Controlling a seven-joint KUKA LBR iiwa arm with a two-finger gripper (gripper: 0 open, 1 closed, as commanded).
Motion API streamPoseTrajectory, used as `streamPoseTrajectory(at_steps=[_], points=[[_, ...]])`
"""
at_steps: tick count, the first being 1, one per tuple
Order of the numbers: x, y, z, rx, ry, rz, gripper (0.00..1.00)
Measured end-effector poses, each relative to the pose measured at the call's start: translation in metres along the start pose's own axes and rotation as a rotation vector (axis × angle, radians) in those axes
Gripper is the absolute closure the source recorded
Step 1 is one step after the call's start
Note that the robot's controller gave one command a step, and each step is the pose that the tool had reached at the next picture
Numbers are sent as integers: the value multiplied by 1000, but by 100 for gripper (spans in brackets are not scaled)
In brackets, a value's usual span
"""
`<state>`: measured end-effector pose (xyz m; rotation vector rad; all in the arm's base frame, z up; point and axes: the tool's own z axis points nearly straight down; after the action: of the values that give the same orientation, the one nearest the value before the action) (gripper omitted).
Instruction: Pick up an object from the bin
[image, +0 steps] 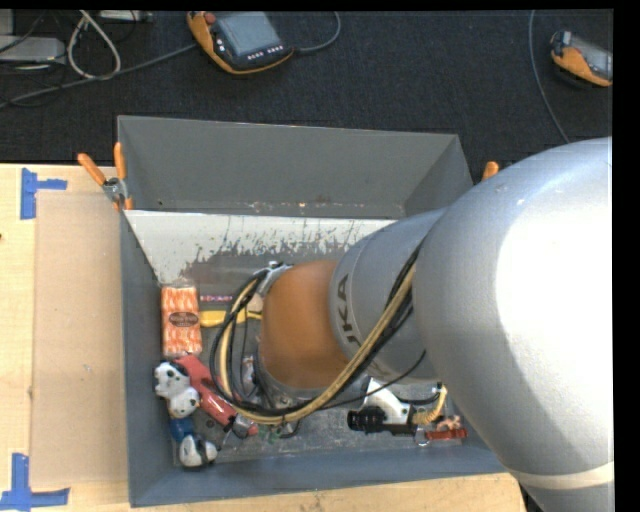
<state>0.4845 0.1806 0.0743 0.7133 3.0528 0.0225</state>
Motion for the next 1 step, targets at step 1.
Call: streamPoseTrajectory(at_steps=[1], points=[[0, 0, 0, 0, 0, 1, 100]])
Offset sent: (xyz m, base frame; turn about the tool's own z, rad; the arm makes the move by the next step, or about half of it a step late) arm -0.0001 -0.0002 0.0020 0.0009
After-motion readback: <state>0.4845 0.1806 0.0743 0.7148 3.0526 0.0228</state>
